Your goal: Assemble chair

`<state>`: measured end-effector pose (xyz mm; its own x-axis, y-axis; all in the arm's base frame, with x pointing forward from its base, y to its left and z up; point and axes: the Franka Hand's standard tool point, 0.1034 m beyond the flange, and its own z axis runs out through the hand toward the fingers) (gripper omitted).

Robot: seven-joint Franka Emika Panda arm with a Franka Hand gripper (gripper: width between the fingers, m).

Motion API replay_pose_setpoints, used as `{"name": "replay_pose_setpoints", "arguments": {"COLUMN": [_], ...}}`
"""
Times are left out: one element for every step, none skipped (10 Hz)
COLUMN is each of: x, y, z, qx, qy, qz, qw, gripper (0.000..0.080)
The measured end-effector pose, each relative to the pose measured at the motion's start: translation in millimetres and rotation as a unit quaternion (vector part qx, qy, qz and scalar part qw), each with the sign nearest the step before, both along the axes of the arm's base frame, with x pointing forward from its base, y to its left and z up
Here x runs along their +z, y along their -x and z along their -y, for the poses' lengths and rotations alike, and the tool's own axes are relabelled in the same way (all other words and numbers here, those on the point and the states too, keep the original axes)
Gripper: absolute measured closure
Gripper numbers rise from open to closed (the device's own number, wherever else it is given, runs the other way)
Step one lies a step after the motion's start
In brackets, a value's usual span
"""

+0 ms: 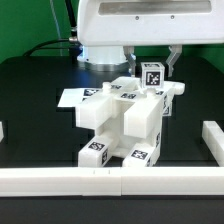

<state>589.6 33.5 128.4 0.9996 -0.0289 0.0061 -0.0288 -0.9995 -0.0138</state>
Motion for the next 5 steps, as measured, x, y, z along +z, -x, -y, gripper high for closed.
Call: {"name": "replay_pose_setpoints", "arguments": {"x": [-1.0,-2.2,-4.0,-5.7,-8.3], "y": [-0.2,-0.4,0.0,0.5,1.2], "z": [0.4,-0.2,-1.5,-1.3,-0.6], "qx": [0.0,-0.001,-0.002,-0.001,-0.001], "qy": [0.0,0.001,0.001,0.002,0.002], "qz": [-0.001,-0.001,-0.003,-0.004,-0.006], "qw": [1.0,1.0,1.0,1.0,1.0], "gripper": [0.0511,0.0511,0.0511,0.0511,0.0511]}}
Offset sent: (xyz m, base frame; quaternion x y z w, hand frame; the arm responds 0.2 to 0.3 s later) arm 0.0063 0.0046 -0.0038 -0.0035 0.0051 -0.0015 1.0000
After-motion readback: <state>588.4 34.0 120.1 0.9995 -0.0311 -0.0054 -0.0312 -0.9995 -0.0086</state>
